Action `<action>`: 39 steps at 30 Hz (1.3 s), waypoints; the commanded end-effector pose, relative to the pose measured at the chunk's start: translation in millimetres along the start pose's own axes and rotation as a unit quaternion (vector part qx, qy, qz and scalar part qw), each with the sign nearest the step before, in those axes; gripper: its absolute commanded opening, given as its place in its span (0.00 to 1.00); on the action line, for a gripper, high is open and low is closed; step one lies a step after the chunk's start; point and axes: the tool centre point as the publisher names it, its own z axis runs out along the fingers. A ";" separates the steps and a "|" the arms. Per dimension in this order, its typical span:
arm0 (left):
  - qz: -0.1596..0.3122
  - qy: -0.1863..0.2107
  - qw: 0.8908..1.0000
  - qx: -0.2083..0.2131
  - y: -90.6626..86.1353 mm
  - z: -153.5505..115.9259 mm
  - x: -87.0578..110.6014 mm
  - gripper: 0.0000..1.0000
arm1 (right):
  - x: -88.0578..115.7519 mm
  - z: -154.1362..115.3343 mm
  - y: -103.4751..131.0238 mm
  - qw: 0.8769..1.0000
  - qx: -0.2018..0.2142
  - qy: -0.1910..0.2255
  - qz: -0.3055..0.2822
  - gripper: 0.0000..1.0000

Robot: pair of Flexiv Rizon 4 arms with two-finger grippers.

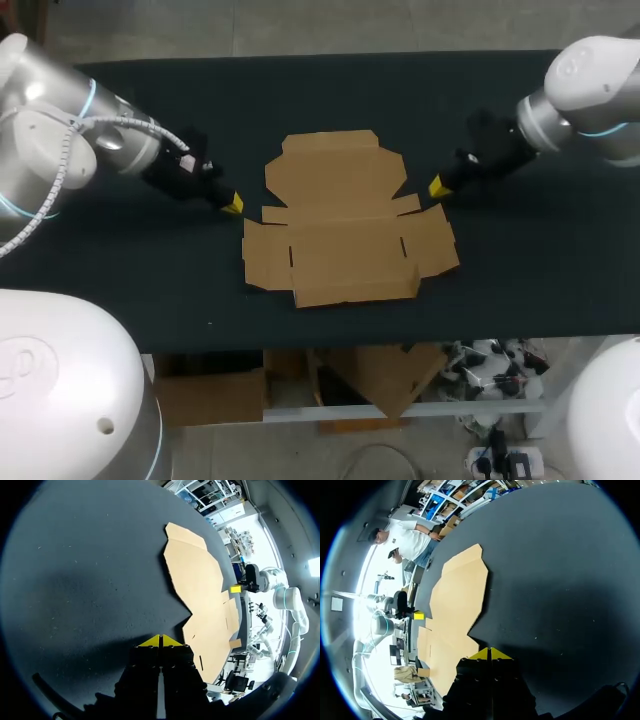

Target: Assemble the packaging by folding the flat box into shape, placing the metal phone stand inside, and closing the box properly

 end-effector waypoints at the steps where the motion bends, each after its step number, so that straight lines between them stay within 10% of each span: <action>1: -0.001 0.005 1.000 -0.005 -3.1 3.5 -4.2 0.00 | -4.6 5.8 3.3 1.000 0.009 0.008 0.000 0.00; 39: -0.001 0.027 1.000 -0.015 -1.5 20.1 -3.6 0.00 | 3.5 30.5 -1.1 0.999 0.030 0.030 -0.012 0.00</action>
